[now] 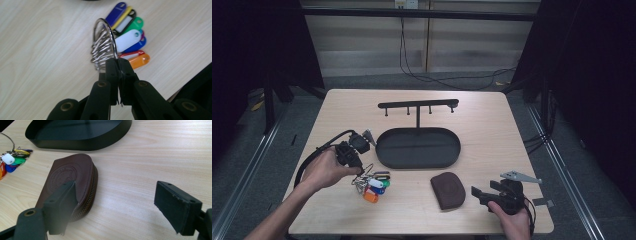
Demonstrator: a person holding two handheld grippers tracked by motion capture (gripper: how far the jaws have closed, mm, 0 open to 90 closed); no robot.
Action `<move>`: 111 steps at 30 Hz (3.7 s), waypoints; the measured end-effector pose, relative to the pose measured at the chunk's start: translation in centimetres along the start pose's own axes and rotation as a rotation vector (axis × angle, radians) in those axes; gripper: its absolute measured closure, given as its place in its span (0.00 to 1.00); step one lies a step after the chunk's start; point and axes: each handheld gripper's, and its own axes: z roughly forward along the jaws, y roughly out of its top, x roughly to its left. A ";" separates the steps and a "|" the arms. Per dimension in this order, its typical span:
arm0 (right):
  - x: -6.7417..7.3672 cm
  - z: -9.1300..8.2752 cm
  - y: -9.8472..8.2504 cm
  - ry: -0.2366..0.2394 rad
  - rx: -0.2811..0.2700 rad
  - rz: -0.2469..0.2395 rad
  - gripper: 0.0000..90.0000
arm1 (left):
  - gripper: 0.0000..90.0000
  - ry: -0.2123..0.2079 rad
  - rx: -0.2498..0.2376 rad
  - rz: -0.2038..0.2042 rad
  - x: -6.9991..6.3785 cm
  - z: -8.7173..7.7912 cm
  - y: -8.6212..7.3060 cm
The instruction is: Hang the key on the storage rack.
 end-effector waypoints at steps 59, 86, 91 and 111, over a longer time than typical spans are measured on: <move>-0.1 0.0 0.0 0.010 0.005 0.013 0.20 | 0.98 0.021 -0.096 0.057 -0.7 -9.1 0.4; -0.1 0.1 0.0 0.032 0.009 0.016 0.20 | 0.98 0.031 -0.075 0.031 -0.1 -12.7 3.5; -0.1 0.2 0.0 0.035 0.018 0.015 0.20 | 0.98 0.020 -0.071 0.010 0.2 -12.8 4.4; 0.0 0.2 0.0 0.044 0.024 0.008 0.20 | 0.98 -0.008 -0.059 -0.012 1.0 -13.4 8.0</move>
